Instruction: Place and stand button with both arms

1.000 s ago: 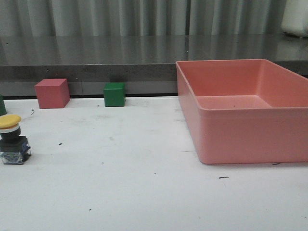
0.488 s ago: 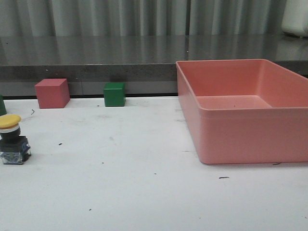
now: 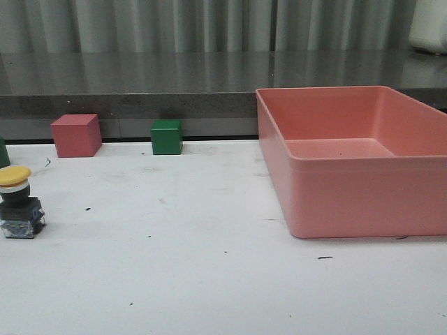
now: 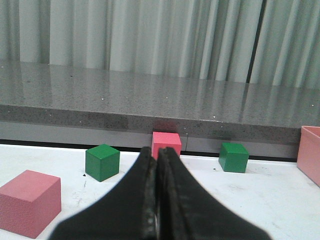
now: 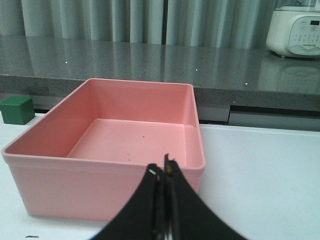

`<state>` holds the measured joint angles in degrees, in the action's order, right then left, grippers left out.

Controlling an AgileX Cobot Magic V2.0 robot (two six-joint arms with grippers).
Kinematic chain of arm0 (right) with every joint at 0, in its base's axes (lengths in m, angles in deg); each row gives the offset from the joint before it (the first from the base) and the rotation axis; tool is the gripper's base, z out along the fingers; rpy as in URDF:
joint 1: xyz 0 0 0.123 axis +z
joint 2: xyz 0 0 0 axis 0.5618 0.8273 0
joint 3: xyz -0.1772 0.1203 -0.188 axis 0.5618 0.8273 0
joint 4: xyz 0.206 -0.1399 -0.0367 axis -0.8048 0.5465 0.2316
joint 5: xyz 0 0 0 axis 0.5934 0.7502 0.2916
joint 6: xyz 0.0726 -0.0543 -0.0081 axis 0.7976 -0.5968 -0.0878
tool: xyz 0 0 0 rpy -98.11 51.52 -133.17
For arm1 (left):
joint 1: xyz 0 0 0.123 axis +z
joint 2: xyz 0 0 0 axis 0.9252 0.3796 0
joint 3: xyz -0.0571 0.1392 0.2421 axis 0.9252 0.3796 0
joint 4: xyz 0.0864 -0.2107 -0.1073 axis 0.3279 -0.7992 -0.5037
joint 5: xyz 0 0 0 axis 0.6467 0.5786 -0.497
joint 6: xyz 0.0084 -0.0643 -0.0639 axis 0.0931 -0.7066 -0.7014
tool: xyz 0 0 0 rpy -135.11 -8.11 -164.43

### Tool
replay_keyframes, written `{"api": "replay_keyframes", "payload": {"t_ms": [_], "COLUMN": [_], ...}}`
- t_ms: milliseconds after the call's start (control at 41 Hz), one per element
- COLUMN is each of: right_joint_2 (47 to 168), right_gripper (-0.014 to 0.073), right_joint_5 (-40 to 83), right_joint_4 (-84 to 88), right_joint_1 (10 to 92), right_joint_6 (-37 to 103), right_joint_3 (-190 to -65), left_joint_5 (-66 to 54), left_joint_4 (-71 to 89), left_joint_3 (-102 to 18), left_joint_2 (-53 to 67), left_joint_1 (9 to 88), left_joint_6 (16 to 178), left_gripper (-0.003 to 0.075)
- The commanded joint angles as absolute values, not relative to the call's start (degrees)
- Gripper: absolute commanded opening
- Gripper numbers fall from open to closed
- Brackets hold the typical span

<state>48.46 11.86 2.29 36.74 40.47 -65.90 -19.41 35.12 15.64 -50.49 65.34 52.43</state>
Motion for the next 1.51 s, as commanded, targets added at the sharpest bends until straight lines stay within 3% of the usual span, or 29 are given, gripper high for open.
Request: {"api": "replay_keyframes", "payload": {"t_ms": [0, 220, 1488], "right_joint_2": [47.4, 47.4, 47.4], "right_gripper": [-0.0118, -0.0118, -0.0118], "right_joint_5": [7.0, 6.1, 5.7], "right_joint_4": [7.5, 17.4, 16.2], "right_joint_1": [36.5, 37.3, 38.2], "right_joint_6": [46.0, 59.4, 56.4], "right_joint_3": [-66.1, -66.1, -66.1], "left_joint_5": [-24.4, -24.4, -24.4], "left_joint_4": [34.5, 34.5, 34.5], "left_joint_3": [16.5, 16.5, 16.5], "left_joint_2": [-51.8, -51.8, -51.8], "left_joint_1": [65.4, 65.4, 65.4], "left_joint_6": [52.0, 52.0, 52.0], "left_gripper": [-0.002, -0.002, -0.002]}}
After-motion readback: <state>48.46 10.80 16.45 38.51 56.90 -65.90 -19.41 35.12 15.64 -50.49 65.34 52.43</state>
